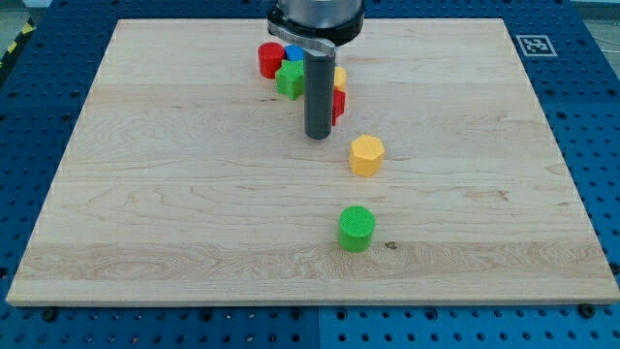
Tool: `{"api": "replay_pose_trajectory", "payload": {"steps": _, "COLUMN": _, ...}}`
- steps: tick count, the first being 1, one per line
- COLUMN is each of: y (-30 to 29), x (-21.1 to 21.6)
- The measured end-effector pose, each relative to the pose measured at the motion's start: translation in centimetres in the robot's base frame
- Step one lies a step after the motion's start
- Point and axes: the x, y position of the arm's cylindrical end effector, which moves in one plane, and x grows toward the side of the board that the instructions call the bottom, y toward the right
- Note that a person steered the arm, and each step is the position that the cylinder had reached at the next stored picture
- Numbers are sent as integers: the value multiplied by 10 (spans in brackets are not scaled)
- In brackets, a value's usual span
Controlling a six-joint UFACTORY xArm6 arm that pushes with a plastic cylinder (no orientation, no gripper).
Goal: Push the red star into a group of blocks
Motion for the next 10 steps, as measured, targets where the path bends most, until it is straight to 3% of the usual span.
{"api": "replay_pose_trajectory", "payload": {"steps": 2, "y": 22, "x": 8}}
{"api": "replay_pose_trajectory", "payload": {"steps": 4, "y": 59, "x": -9}}
{"api": "replay_pose_trajectory", "payload": {"steps": 10, "y": 38, "x": -55}}
